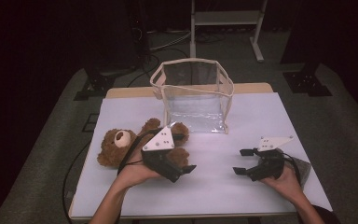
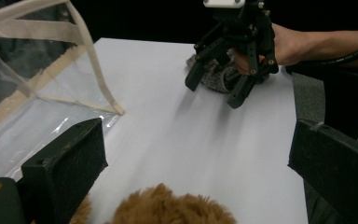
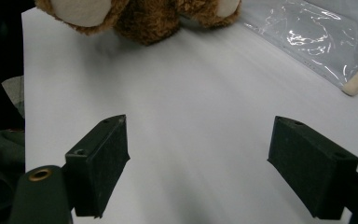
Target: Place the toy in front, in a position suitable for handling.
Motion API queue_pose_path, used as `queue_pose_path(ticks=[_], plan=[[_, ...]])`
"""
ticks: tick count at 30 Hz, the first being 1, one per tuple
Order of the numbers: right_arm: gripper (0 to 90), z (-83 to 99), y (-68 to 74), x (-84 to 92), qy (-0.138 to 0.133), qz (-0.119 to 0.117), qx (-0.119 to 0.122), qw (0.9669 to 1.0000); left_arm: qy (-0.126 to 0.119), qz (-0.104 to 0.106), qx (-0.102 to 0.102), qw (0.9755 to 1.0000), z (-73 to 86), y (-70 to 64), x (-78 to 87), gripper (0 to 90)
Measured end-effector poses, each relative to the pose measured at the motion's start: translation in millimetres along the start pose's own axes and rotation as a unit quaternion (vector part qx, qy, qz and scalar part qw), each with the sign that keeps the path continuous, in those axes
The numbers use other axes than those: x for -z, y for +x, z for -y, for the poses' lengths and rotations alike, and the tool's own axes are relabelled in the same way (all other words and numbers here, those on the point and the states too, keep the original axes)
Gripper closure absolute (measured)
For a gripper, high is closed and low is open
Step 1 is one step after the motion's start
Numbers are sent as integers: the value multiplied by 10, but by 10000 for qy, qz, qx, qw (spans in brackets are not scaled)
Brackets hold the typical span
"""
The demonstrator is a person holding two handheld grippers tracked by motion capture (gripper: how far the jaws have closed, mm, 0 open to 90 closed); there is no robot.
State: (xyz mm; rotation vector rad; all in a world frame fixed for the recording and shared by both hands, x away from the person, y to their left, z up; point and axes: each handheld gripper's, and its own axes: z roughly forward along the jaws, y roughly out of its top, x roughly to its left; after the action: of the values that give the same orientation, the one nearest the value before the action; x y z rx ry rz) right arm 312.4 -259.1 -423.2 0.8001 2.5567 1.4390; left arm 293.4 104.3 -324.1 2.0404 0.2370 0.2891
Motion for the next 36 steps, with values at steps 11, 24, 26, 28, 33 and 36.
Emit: queue_pose_path(ticks=[11,24,26,28,33,36], plan=[[185,-153,122,-37,-120,-171,201,9996,106,-305,-31,9995,52,78,313,33],[184,-602,356,-276,-253,-735,590,9952,147,-676,-60,9976,104,133,713,33],[184,-700,402,-340,-236,-839,686,9938,159,-718,-64,9973,116,142,758,33],[184,-800,446,-407,-236,-946,744,9924,167,-757,-85,9970,128,149,803,33],[183,-1013,543,-622,-160,-1170,929,9886,166,-851,-74,9962,163,171,905,33],[183,-1094,589,-770,-115,-1288,962,9869,175,-895,-53,9958,190,185,956,33]])
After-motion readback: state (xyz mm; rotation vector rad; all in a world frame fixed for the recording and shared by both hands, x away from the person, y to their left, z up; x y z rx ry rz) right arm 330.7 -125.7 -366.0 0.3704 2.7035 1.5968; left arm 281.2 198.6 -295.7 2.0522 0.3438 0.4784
